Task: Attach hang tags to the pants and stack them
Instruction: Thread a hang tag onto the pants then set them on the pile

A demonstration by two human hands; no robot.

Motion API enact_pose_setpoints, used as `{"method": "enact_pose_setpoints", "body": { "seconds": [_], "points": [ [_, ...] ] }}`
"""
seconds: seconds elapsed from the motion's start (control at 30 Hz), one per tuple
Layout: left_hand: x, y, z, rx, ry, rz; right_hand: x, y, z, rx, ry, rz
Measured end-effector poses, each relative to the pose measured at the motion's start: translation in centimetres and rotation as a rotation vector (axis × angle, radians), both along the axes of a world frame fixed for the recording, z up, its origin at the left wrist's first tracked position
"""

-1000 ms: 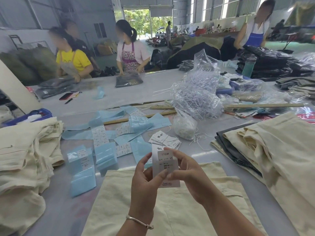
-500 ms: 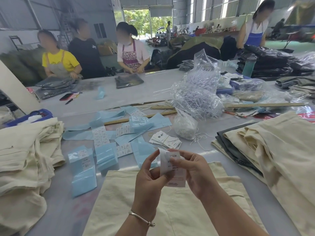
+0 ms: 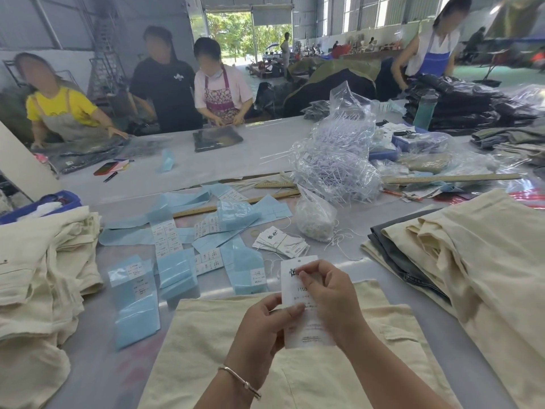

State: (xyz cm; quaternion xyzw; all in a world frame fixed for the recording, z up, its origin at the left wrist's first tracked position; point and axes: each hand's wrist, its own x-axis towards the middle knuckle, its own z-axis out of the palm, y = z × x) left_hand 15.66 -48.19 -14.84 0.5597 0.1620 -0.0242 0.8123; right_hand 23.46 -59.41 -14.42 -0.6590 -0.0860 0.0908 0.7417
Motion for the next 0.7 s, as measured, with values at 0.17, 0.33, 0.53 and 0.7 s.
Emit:
{"method": "enact_pose_setpoints", "body": {
  "seconds": [0.17, 0.33, 0.53, 0.7],
  "points": [
    [1.6, -0.1, -0.3, -0.053, 0.051, 0.049, 0.1, 0.5, -0.7, -0.136, -0.118, 0.028],
    [2.6, -0.1, -1.3, -0.147, 0.061, 0.050, 1.2, 0.2, -1.0, 0.157, 0.266, 0.151],
    [4.1, 0.5, -3.2, -0.170, 0.181, 0.104, 3.3, 0.4, -3.3, 0.159, 0.446, 0.223],
    [5.3, 1.8, -5.8, -0.251, 0.273, 0.215, 7.8, 0.2, -6.2, -0.237, 0.292, 0.206]
  ]
}}
